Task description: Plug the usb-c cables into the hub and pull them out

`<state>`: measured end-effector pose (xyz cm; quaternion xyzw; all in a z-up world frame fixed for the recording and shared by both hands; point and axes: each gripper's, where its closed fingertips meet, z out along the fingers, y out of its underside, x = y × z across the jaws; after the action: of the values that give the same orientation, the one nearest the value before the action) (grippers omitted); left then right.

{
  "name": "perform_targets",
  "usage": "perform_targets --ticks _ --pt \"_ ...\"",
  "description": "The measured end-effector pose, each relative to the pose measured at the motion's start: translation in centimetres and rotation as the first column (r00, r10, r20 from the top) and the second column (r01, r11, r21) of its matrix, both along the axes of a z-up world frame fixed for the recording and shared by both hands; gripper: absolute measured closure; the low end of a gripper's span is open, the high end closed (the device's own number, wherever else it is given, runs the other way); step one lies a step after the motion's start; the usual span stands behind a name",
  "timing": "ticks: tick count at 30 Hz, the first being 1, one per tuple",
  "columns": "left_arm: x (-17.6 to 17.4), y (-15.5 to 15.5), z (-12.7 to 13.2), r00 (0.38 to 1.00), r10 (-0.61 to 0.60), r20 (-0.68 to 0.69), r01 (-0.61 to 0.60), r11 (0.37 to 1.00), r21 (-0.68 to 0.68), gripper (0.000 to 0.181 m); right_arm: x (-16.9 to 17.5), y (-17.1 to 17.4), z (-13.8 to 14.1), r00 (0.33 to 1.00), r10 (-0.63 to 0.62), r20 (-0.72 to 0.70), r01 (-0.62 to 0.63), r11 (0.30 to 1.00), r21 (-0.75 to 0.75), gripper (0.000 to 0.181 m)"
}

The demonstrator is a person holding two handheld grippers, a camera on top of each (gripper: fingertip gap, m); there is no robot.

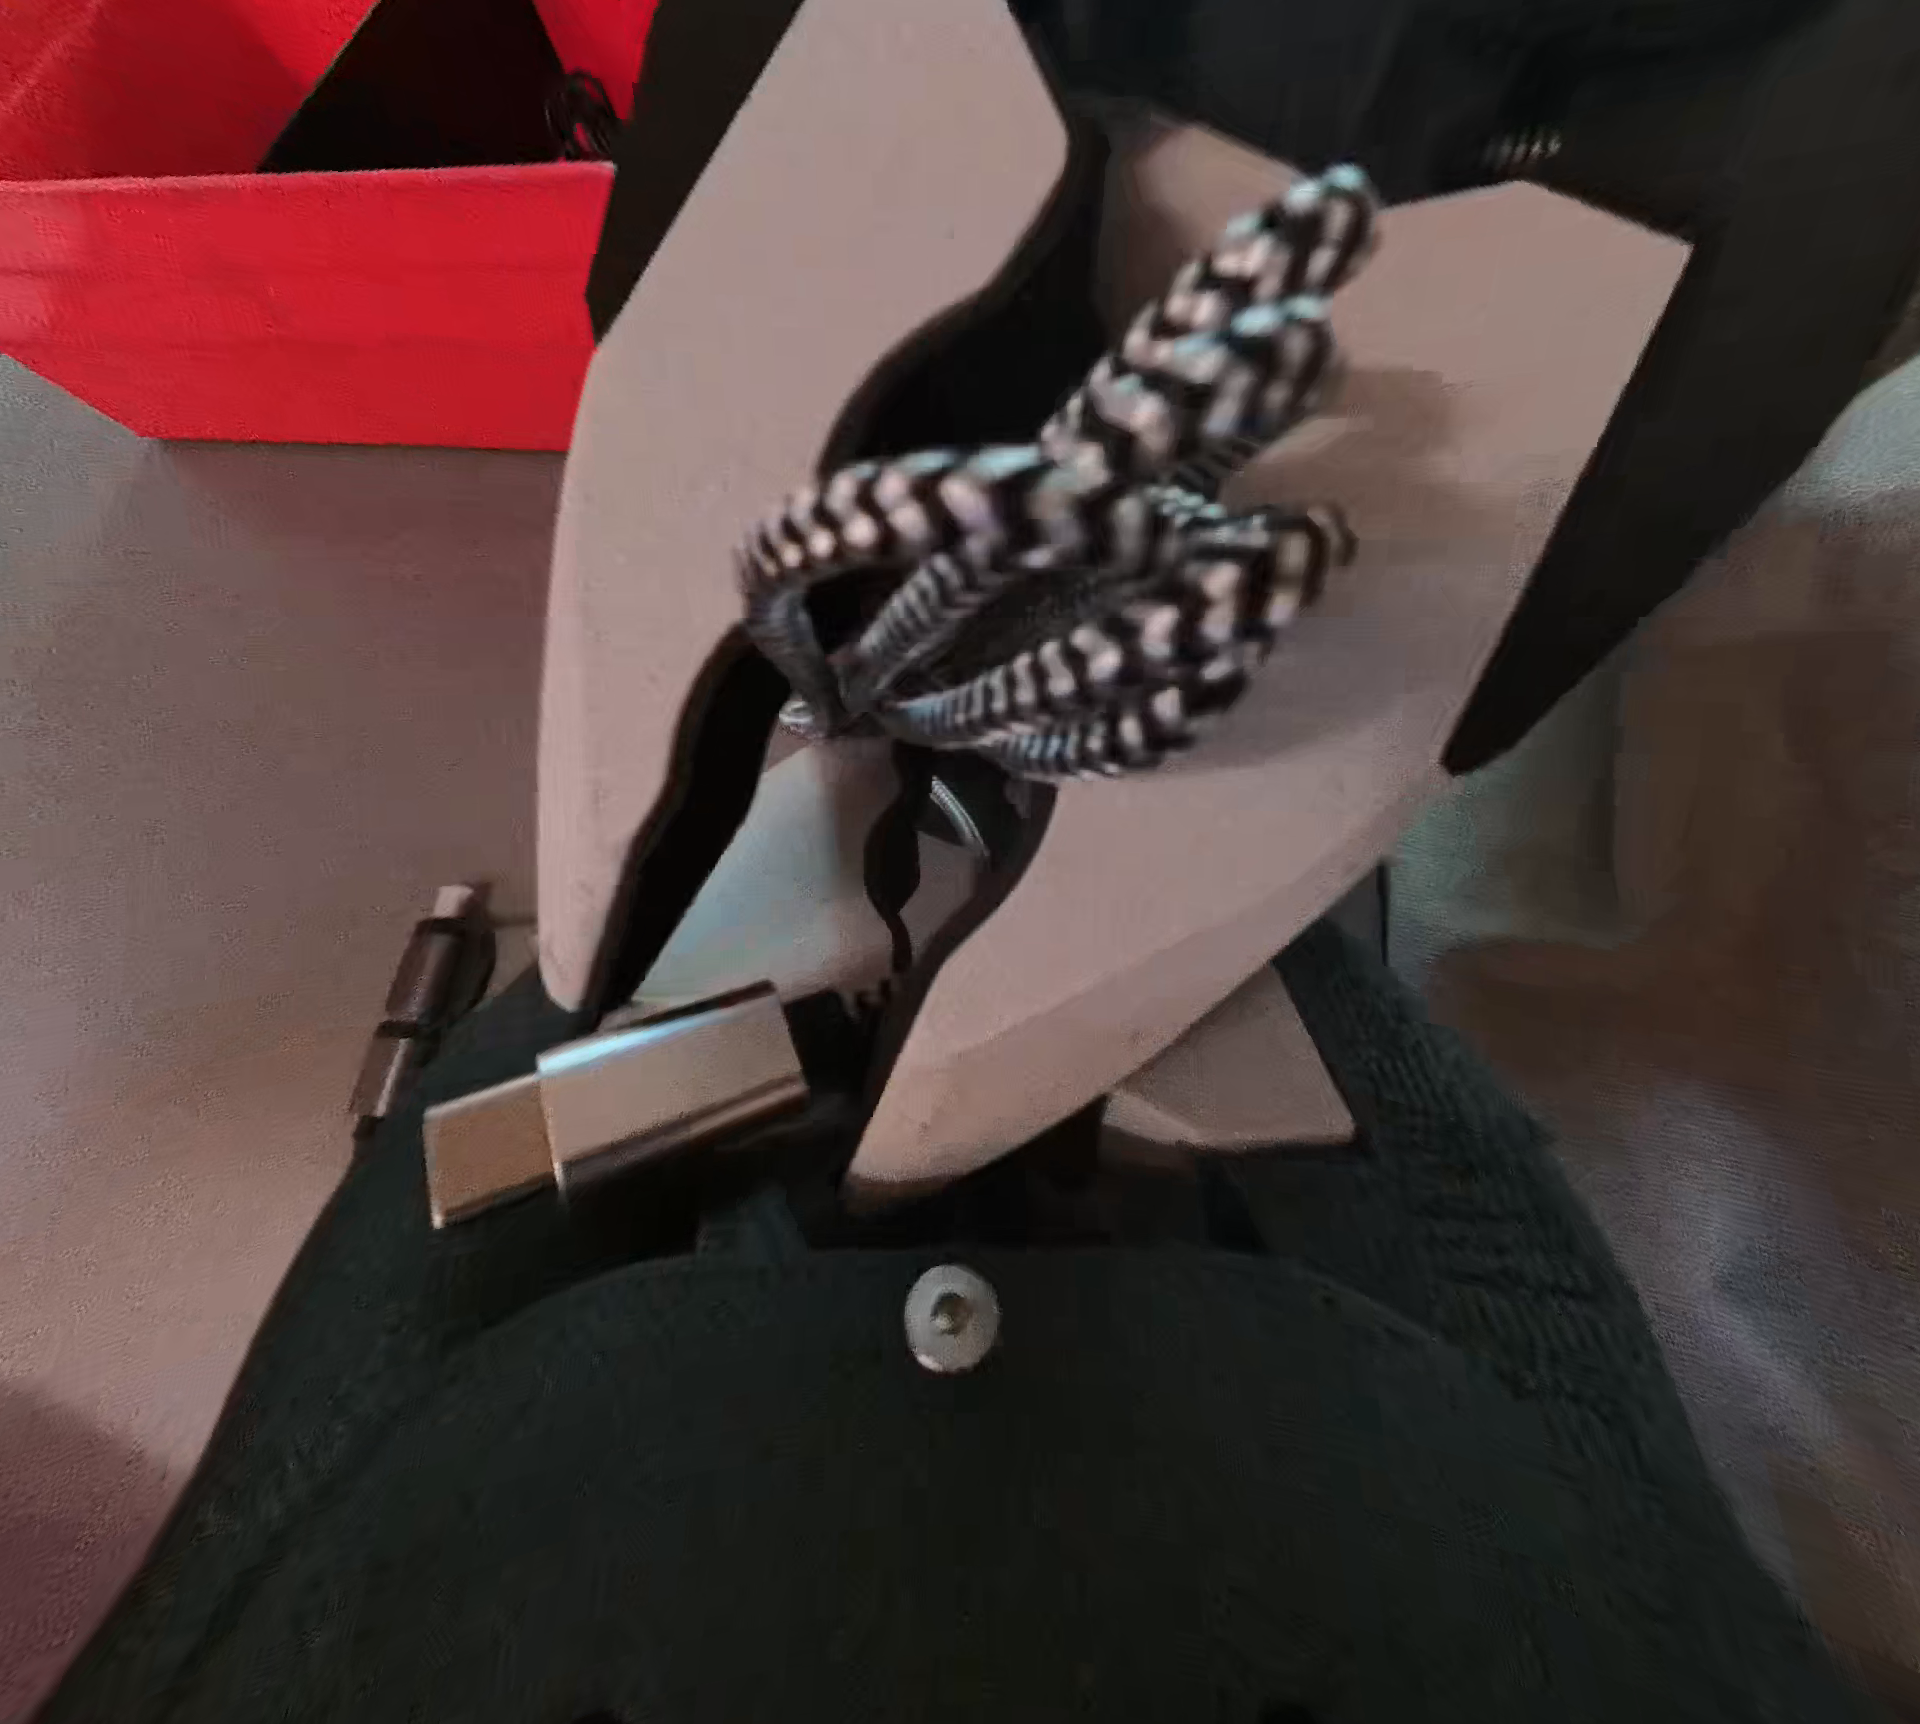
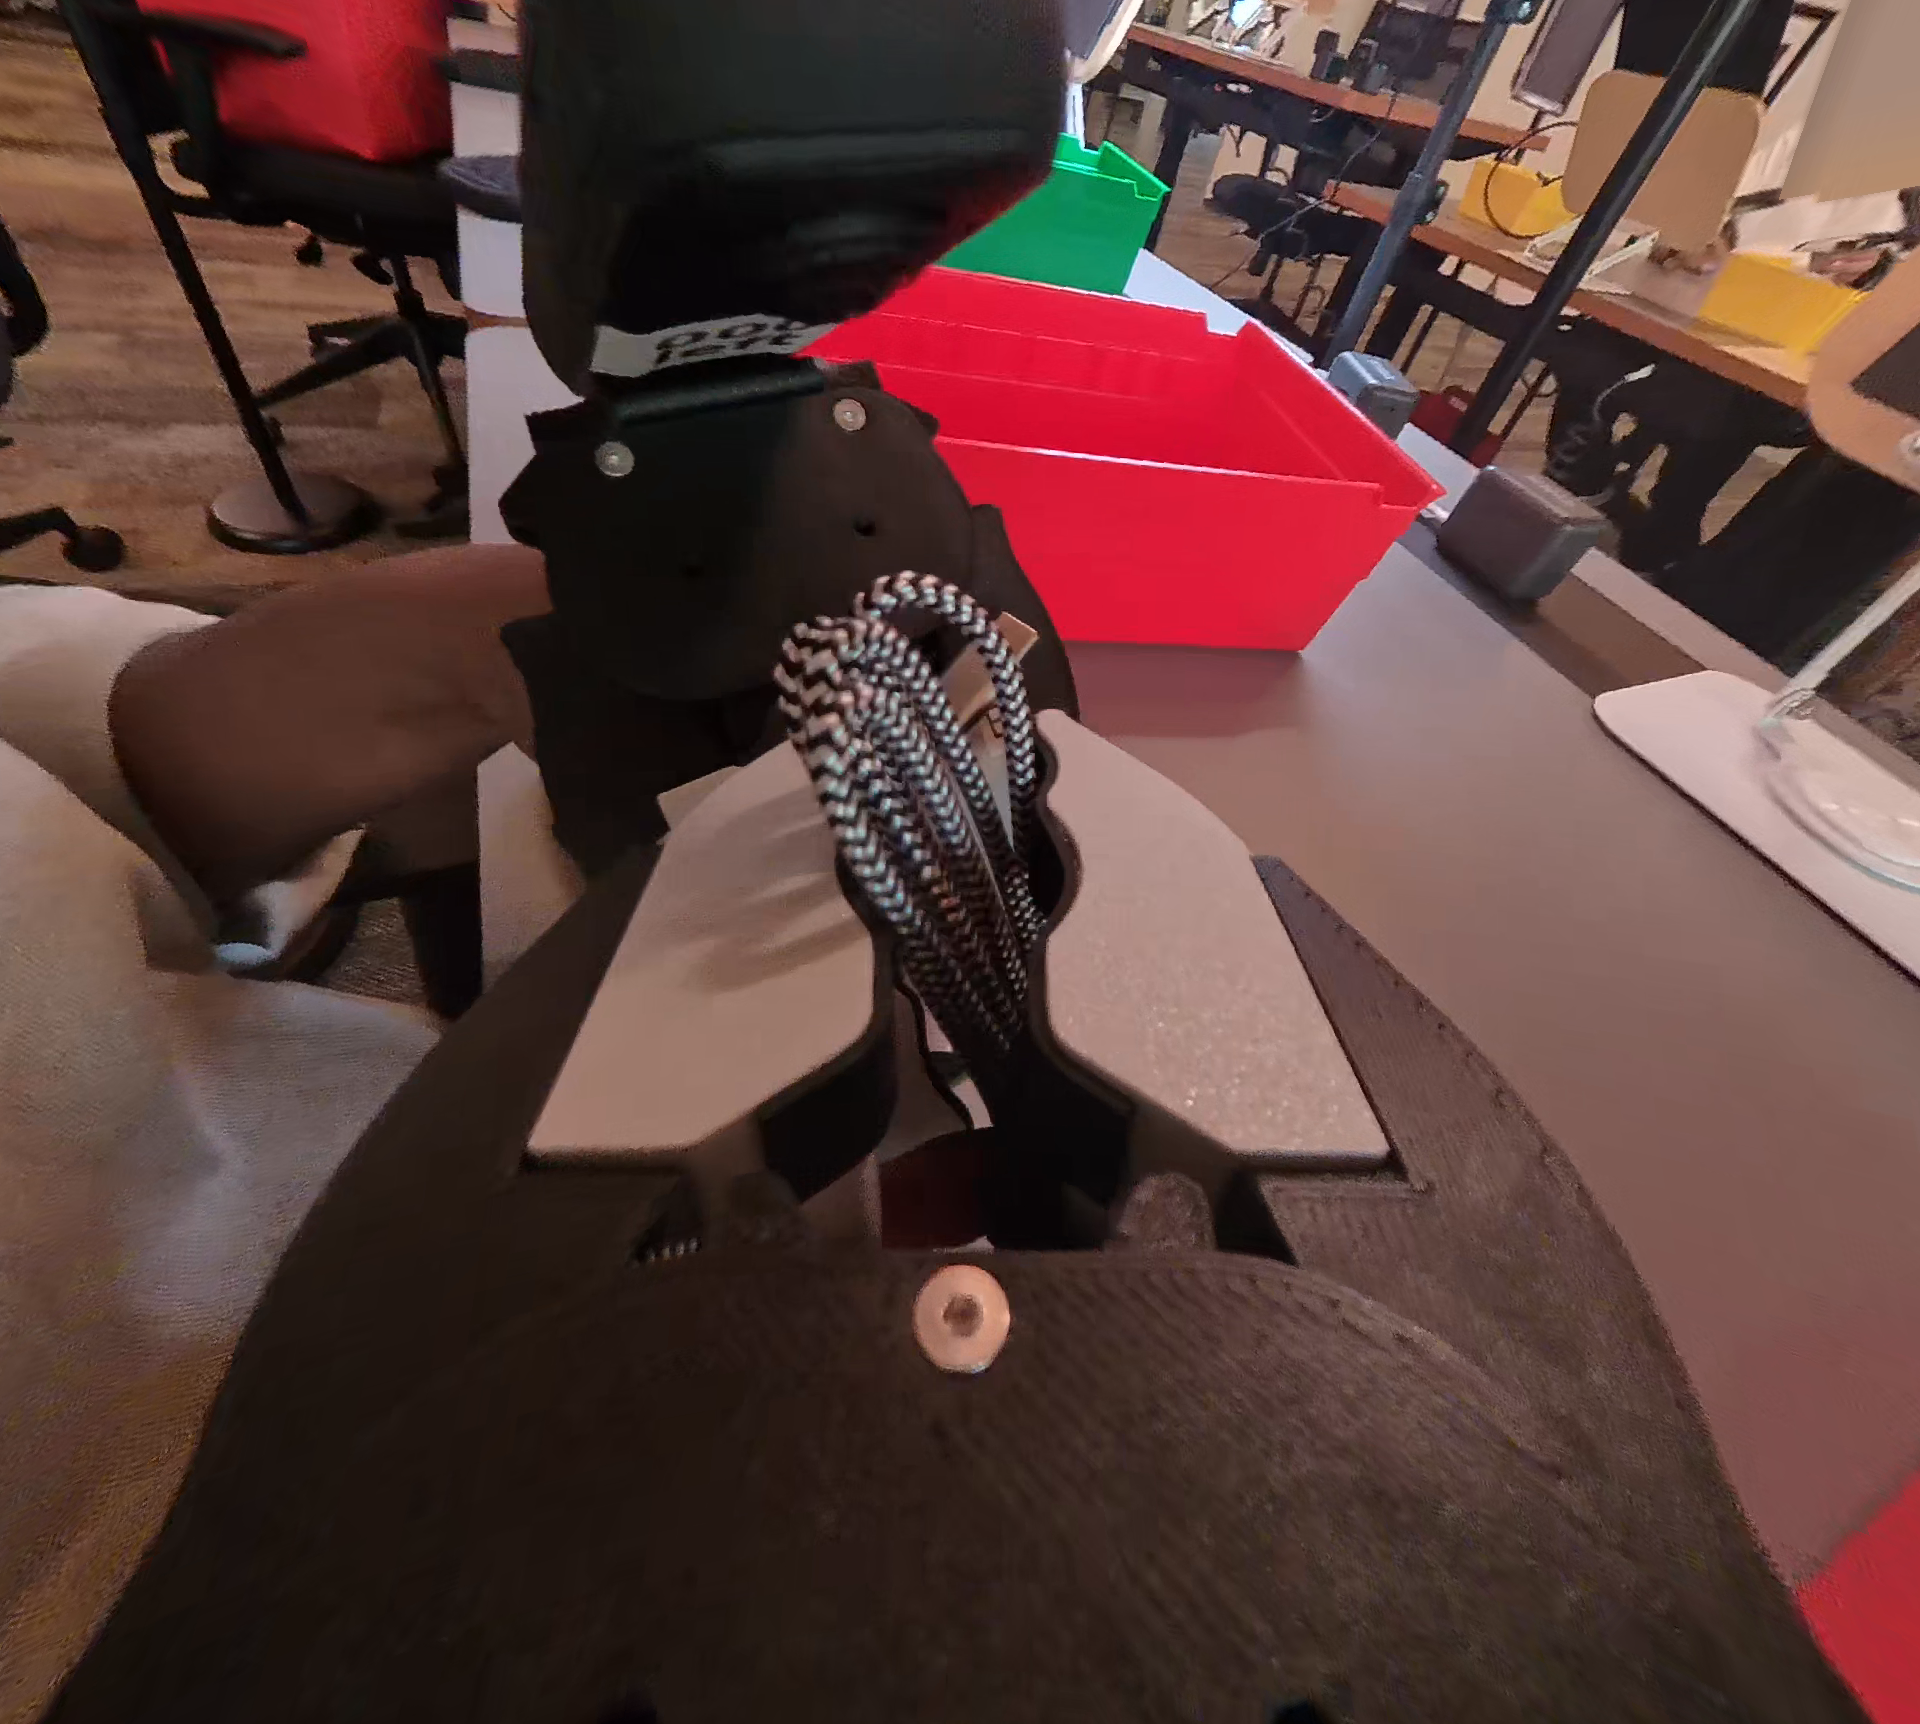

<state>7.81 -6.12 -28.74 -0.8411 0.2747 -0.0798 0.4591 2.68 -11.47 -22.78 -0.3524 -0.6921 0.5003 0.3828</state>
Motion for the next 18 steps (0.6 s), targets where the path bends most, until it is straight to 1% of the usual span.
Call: perform_targets --ticks 1,2,3,4,5,6,7,8,11,13,14,15,16,17,18 --pt "-0.1 0.0 -0.2 1.000 0.006 -0.005 -0.006 1.000 -0.007 0.166 0.0 0.0 -0.1 1.000 -0.010 -0.008 0.010 1.000 0.016 0.162" --pt "-0.1 0.0 -0.3 1.000 0.010 -0.006 -0.010 1.000 -0.017 0.170 0.0 0.1 -0.1 1.000 -0.016 -0.024 0.017 0.999 0.032 0.164" --pt "0.0 0.0 -0.3 1.000 0.011 0.001 -0.011 1.000 -0.025 0.166 0.1 0.1 0.0 0.999 -0.018 -0.042 0.020 0.999 0.036 0.166" --pt "0.1 0.0 -0.3 1.000 0.008 0.005 -0.008 0.999 -0.035 0.172 0.1 0.1 0.1 0.998 -0.017 -0.055 0.019 0.999 0.029 0.167" --pt "0.3 -0.1 -0.3 1.000 0.005 0.006 -0.005 0.999 -0.048 0.163 0.2 0.1 0.2 0.998 -0.013 -0.067 0.014 1.000 0.018 0.168" --pt "0.2 0.0 -0.3 1.000 0.007 0.006 -0.007 0.998 -0.060 0.159 0.3 0.1 0.3 0.997 -0.010 -0.082 0.011 1.000 0.010 0.169" --pt "0.3 0.0 -0.3 1.000 0.014 0.012 -0.013 0.997 -0.070 0.155 0.3 0.5 0.5 0.994 -0.028 -0.108 0.027 1.000 -0.008 0.171" --pt "0.2 -0.1 -0.3 0.999 0.020 0.029 -0.018 0.997 -0.073 0.152 0.2 1.5 1.2 0.985 -0.080 -0.151 0.074 0.996 -0.041 0.171" --pt "-0.8 -0.5 0.3 0.991 0.057 0.121 -0.051 0.997 -0.050 0.143 1.2 4.2 3.0 0.964 -0.133 -0.230 0.091 0.979 -0.183 0.172" --pt "-1.2 -0.4 1.5 0.988 0.044 0.151 -0.049 0.998 0.027 0.135 1.7 5.7 3.6 0.957 -0.151 -0.247 0.078 0.957 -0.279 0.173" --pt "-1.5 -0.2 2.2 0.988 0.055 0.144 -0.067 0.994 0.081 0.128 1.7 6.3 3.8 0.957 -0.156 -0.243 0.068 0.940 -0.334 0.172" --pt "-2.1 0.2 3.0 0.987 0.096 0.127 -0.115 0.982 0.150 0.114 1.8 6.9 4.0 0.956 -0.167 -0.241 0.063 0.920 -0.388 0.172" --pt "-2.9 0.8 3.9 0.983 0.151 0.102 -0.171 0.957 0.233 0.096 1.8 7.6 4.3 0.952 -0.185 -0.245 0.064 0.899 -0.433 0.172" --pt "-3.4 1.1 4.6 0.979 0.192 0.069 -0.205 0.928 0.312 0.085 1.8 8.0 4.7 0.946 -0.205 -0.253 0.066 0.881 -0.468 0.172" --pt "-3.4 1.5 5.1 0.976 0.213 0.041 -0.213 0.903 0.372 0.081 1.8 8.3 5.0 0.940 -0.222 -0.259 0.068 0.866 -0.495 0.172"
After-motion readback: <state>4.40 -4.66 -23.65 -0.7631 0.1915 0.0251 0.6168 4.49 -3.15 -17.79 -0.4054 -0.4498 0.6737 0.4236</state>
